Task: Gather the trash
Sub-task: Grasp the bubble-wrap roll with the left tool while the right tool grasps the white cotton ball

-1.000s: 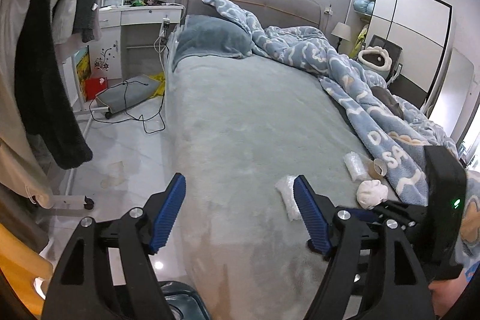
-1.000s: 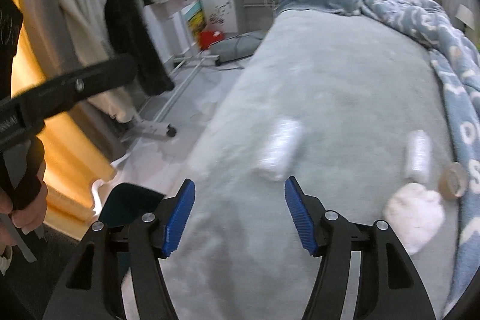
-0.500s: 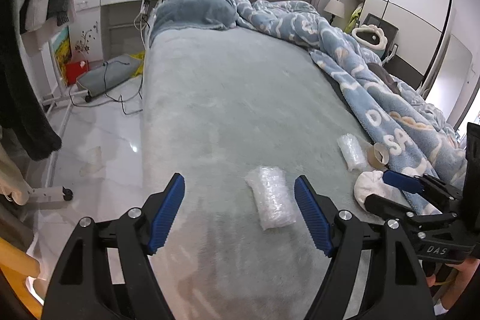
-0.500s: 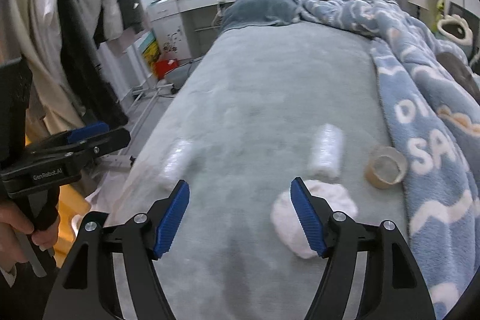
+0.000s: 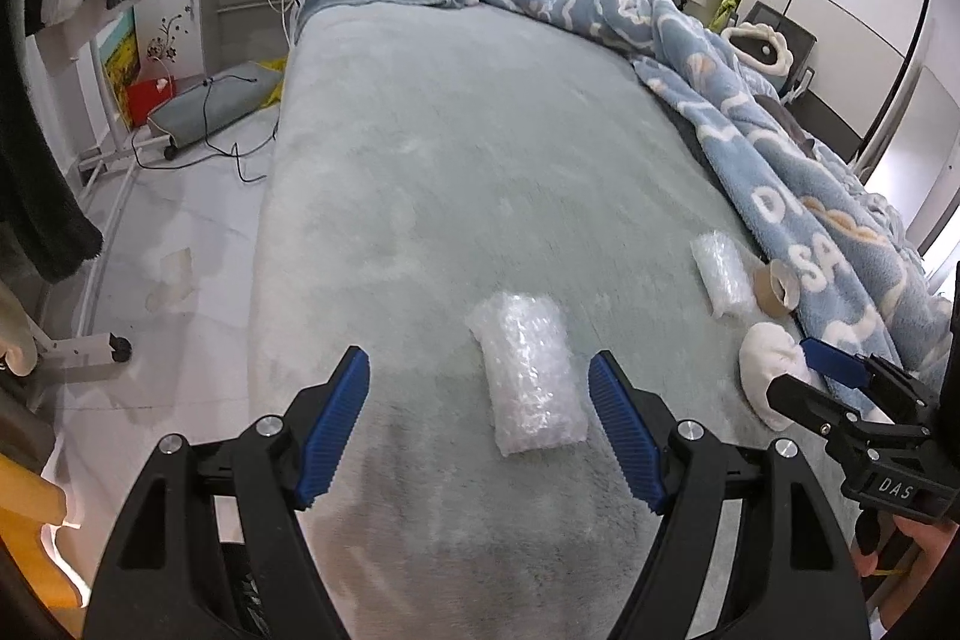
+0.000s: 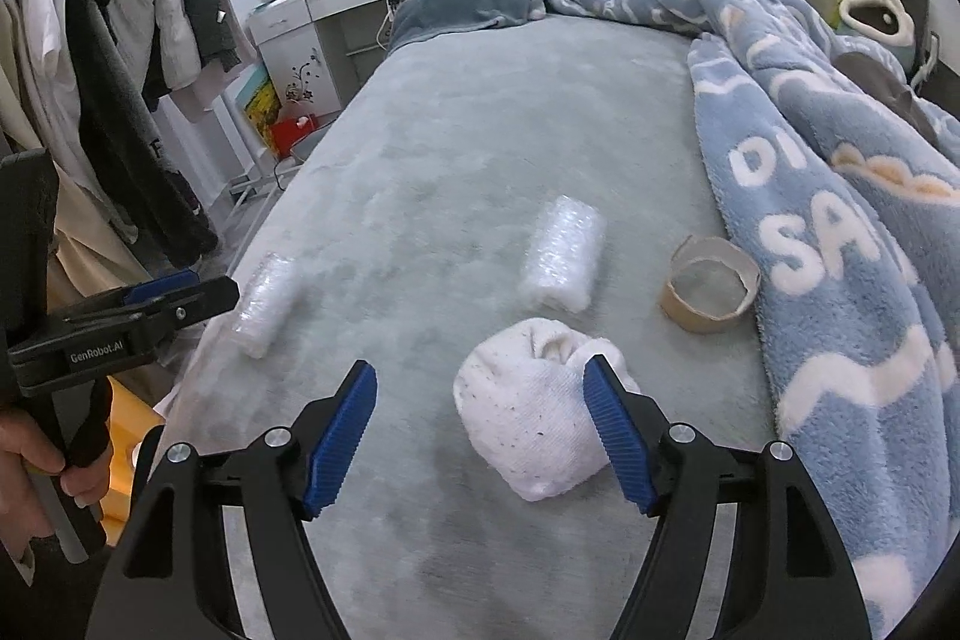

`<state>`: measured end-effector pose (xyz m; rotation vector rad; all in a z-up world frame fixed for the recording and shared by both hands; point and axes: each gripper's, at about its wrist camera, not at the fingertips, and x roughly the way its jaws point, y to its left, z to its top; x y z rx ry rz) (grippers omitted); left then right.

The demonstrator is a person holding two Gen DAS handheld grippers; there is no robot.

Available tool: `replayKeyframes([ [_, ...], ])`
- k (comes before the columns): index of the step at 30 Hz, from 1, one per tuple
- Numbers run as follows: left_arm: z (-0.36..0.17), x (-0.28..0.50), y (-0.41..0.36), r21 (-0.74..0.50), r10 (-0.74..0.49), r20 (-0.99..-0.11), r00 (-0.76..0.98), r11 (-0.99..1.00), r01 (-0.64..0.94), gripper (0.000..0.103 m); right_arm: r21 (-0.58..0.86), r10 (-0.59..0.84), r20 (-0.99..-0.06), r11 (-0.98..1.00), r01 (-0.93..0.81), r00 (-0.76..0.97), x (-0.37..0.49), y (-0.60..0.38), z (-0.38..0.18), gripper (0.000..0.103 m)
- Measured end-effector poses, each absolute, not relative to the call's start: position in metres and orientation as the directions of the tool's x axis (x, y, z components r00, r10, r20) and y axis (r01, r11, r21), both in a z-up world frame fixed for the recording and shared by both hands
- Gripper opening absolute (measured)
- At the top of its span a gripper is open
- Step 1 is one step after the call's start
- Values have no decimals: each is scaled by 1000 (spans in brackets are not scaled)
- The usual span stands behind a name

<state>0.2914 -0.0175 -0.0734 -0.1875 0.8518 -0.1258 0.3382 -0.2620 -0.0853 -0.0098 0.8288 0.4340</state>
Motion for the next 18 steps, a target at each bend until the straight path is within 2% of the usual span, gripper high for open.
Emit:
replayKeyframes([
  [6,-80,293,-28,-209,-191,-746,638,977,47,78,167,358,-720,921,-352,594,342,-271,-90,72],
  [9,-82,295,-33,-201,-189,-751,632,978,54,73,169,351,-725,925,-340,592,342,-276,-92,72],
  [18,-91,300,-42,-207,-201,-771,605,976,60,53,159,323,-744,936,-315,585,340,-288,-96,52],
])
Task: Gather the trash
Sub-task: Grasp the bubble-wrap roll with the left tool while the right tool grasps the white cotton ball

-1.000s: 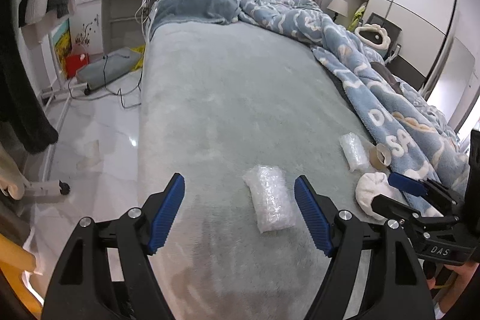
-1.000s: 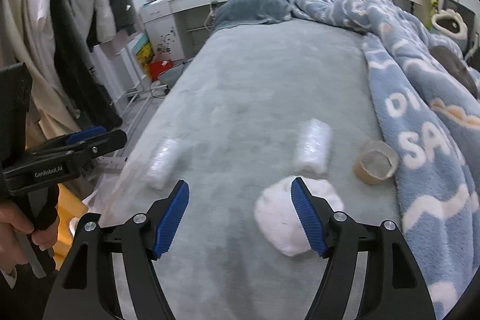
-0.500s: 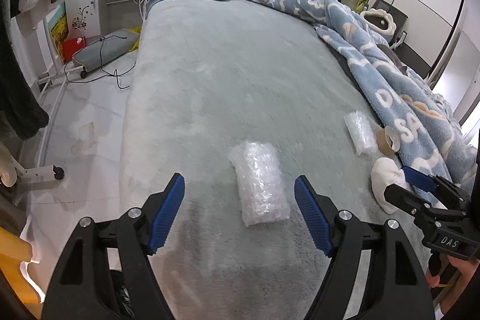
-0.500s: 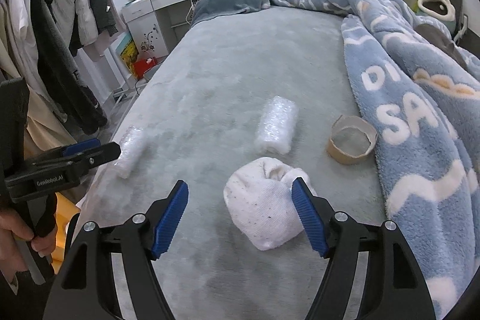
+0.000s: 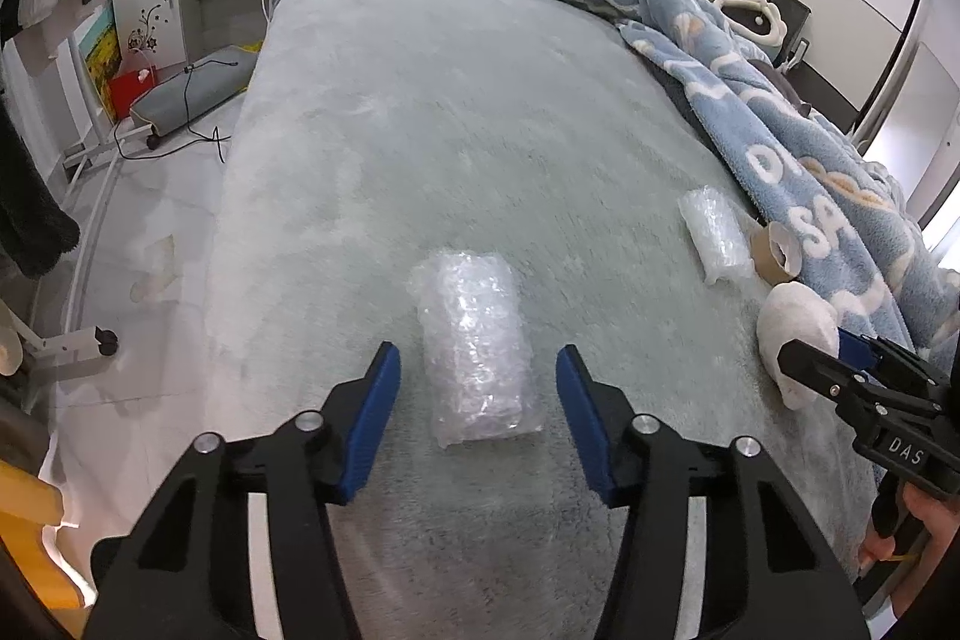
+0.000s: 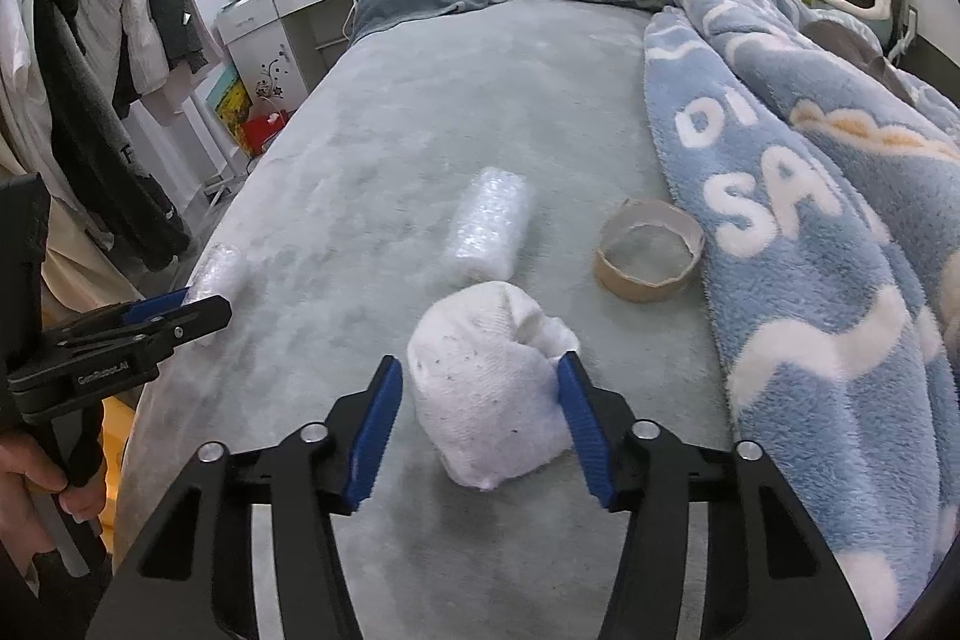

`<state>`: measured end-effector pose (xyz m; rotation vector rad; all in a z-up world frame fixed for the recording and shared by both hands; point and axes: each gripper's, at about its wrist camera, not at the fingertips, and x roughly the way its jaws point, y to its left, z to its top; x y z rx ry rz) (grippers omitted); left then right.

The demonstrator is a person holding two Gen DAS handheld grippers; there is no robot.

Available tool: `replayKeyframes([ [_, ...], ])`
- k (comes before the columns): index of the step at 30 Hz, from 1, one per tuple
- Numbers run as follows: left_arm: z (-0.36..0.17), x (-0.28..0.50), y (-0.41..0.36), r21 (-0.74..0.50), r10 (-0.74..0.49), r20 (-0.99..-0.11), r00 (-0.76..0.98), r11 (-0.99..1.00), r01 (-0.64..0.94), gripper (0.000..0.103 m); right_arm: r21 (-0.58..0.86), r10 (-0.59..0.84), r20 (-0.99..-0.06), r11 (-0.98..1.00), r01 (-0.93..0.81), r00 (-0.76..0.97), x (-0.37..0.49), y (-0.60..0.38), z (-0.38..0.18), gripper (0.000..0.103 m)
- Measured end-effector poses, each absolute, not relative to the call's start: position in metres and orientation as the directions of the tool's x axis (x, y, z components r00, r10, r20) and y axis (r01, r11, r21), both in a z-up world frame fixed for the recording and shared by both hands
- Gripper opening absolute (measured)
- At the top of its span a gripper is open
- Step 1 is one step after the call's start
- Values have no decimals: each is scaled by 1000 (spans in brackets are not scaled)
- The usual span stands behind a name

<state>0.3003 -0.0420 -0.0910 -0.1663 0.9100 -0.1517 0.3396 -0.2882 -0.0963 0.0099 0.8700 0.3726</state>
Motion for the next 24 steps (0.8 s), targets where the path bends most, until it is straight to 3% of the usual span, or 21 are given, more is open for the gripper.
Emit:
replayKeyframes([
  [5,-94,302,-48,-206,-200,-778,595,977,60,43,168,321,-747,938,-302,582,340,-297,-97,45],
  [12,-96,301,-55,-159,-167,-789,591,985,65,38,183,327,-734,939,-291,595,337,-302,-91,40],
  [24,-85,287,-48,-160,-189,-778,599,982,102,37,213,382,-695,918,-334,608,333,-282,-68,40],
])
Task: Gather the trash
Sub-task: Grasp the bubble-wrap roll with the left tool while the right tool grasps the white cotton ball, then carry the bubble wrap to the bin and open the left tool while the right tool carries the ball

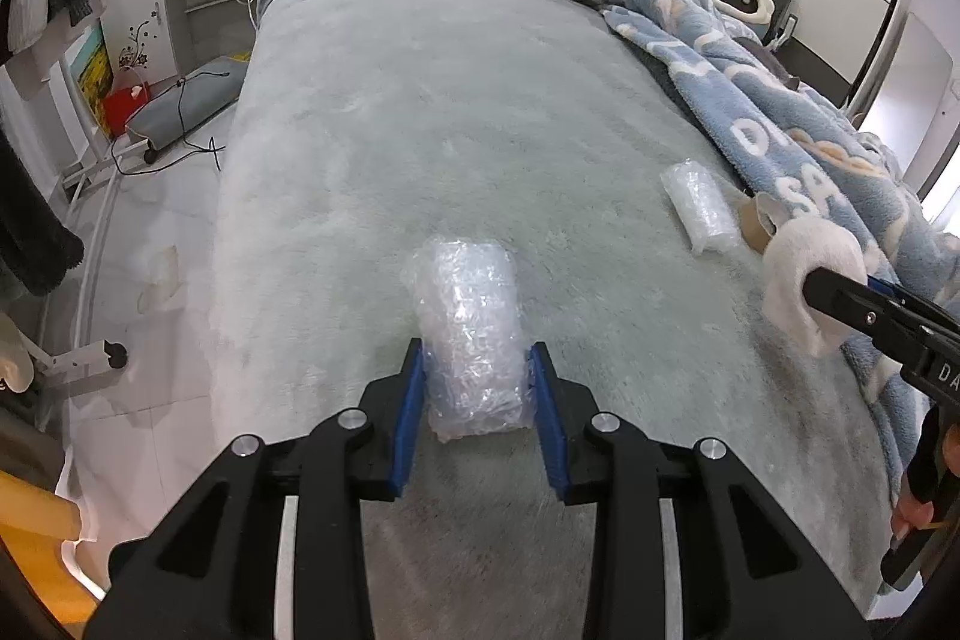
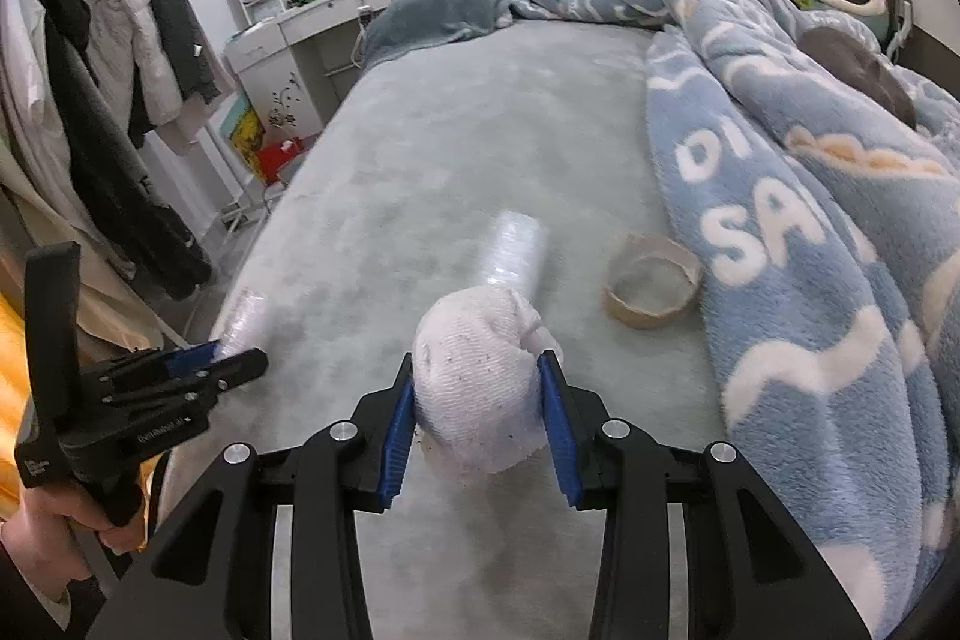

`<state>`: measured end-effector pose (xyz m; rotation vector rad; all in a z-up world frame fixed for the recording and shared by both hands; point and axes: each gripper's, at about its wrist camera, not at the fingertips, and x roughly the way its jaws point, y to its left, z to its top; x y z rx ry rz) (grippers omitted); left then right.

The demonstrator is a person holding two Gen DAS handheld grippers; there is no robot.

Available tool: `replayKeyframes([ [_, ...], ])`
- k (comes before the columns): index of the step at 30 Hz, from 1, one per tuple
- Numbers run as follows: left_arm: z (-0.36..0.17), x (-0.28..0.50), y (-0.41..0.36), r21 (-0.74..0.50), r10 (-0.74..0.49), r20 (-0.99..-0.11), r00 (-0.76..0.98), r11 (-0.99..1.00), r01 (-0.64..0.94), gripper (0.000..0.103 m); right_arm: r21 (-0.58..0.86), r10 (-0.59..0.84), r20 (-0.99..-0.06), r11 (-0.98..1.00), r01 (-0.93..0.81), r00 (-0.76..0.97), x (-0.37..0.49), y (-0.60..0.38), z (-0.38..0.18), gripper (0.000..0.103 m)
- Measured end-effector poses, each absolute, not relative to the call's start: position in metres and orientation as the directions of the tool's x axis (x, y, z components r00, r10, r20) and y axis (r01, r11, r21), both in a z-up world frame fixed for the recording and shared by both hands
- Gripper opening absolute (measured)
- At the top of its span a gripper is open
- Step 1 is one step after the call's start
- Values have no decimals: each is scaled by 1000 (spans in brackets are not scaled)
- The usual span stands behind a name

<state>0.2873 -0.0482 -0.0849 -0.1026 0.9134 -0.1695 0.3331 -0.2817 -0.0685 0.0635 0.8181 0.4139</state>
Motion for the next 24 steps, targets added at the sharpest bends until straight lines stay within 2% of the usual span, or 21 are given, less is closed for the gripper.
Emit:
replayKeyframes([
  [9,-70,279,-27,-165,-188,-760,622,982,95,37,238,439,-672,890,-388,597,329,-252,-56,40],
  [24,-60,252,28,-97,-134,-772,621,991,93,37,268,558,-655,802,-534,509,320,-173,-50,40],
])
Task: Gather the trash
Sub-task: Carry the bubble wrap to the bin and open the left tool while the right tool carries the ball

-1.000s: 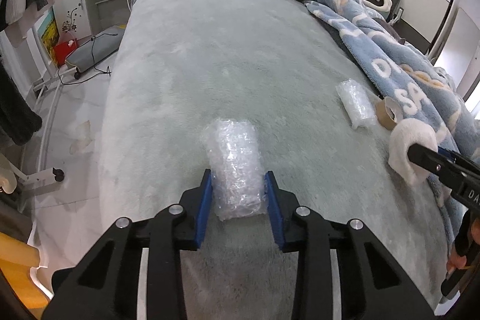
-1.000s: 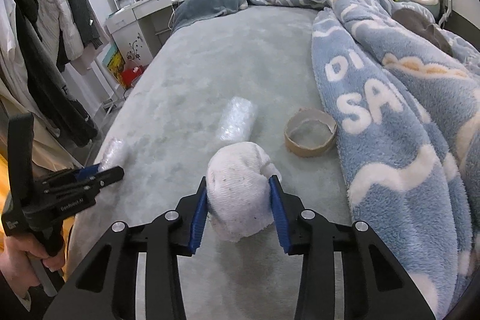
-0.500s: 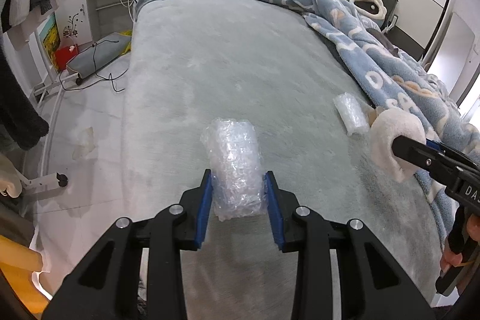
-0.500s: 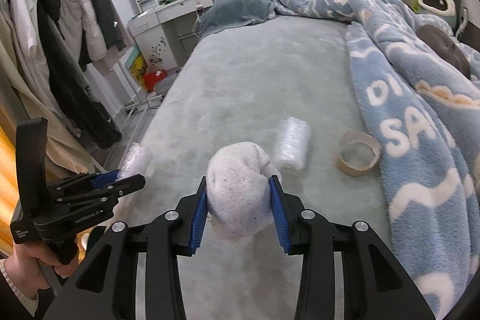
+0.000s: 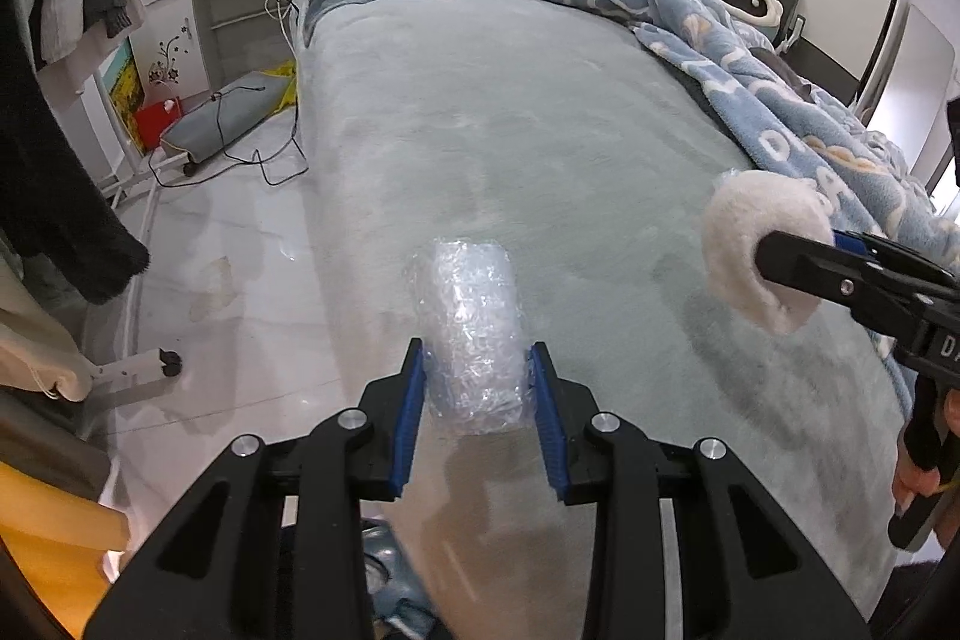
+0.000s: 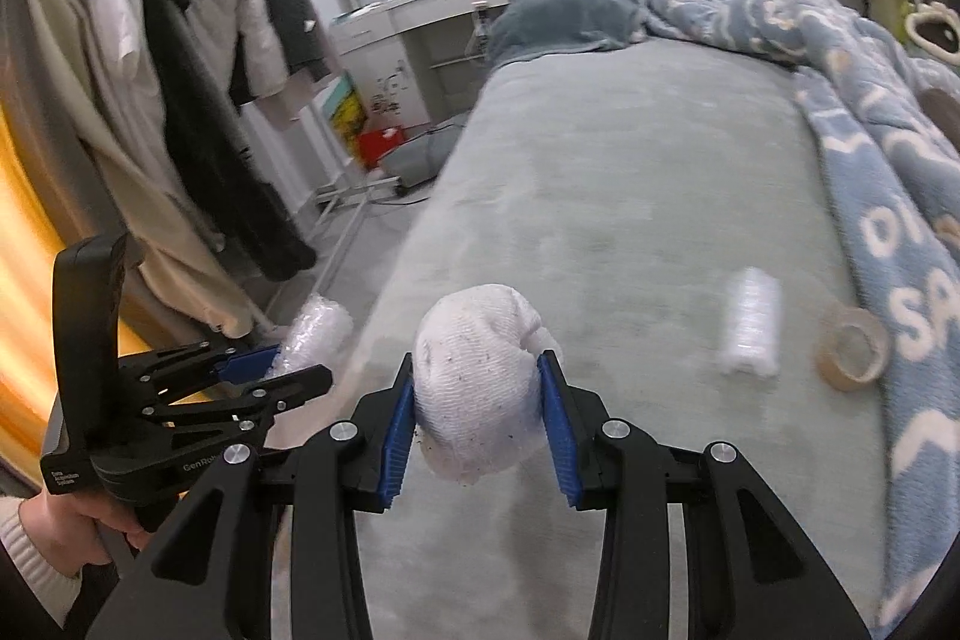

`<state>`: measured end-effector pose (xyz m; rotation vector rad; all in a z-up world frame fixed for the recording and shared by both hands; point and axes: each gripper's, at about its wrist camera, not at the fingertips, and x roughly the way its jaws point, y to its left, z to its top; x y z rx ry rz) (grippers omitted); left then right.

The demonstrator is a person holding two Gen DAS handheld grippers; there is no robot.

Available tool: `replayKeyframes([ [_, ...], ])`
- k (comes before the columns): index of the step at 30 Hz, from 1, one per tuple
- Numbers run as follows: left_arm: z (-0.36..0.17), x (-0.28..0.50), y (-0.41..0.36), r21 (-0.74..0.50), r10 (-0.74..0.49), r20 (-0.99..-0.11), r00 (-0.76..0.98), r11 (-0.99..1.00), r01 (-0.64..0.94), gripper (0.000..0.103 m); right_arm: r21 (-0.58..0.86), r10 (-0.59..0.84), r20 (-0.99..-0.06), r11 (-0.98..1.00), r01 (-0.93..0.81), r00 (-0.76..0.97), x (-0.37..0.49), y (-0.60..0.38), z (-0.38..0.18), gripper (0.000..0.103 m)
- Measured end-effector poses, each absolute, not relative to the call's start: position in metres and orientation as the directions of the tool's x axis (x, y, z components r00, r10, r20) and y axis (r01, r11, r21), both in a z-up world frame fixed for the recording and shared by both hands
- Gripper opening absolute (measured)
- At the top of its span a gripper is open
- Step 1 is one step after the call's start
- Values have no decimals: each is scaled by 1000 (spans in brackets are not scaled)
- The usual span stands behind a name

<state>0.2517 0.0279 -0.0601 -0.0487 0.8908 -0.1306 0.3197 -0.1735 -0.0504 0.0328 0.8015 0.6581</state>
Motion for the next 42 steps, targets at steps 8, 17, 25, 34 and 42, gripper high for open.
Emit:
replayKeyframes([
  [8,-59,234,59,-96,-156,-779,607,987,131,37,281,618,-652,735,-617,439,311,-130,-52,40],
  [17,-61,214,86,-98,-174,-794,583,982,160,37,275,632,-668,700,-659,393,303,-94,-58,40],
  [25,-76,199,107,-87,-175,-839,516,978,190,37,253,635,-694,657,-711,339,295,-56,-68,40],
  [34,-116,183,145,-118,-179,-910,375,977,180,37,231,620,-746,585,-778,245,279,-8,-84,40],
  [42,-151,163,160,-138,-191,-950,248,966,217,37,215,585,-794,529,-821,169,262,27,-105,40],
])
